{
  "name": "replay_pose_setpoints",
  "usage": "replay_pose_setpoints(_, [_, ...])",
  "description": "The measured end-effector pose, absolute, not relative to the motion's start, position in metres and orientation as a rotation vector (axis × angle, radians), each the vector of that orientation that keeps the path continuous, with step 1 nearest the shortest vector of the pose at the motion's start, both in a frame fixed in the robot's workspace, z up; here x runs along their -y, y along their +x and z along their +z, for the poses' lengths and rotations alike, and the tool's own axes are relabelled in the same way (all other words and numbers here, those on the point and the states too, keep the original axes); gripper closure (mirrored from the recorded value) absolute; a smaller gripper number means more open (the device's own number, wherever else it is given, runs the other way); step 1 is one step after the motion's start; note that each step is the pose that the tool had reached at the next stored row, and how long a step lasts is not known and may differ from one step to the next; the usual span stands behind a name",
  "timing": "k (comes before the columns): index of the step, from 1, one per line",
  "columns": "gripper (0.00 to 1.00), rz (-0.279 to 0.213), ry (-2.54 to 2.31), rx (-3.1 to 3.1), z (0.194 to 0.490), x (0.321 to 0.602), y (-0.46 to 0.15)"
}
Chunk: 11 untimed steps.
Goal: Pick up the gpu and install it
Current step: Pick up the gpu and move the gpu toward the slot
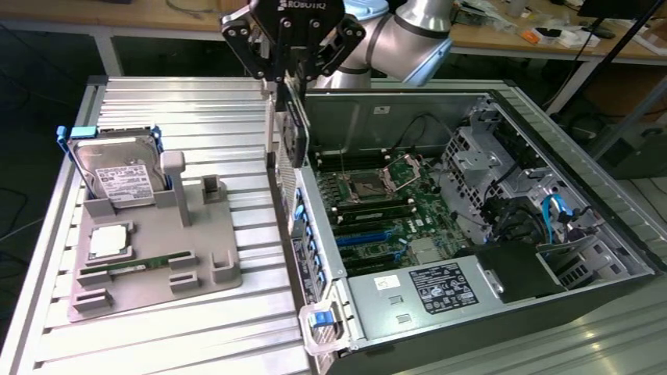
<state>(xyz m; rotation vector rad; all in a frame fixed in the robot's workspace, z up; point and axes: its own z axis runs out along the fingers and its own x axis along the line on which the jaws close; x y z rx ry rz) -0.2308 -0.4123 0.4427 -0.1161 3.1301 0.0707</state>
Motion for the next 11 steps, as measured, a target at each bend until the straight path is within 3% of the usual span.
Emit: replay_pose_setpoints(11, [0.73, 0.071, -0.116, -3.131, 0.442, 0.412, -0.189])
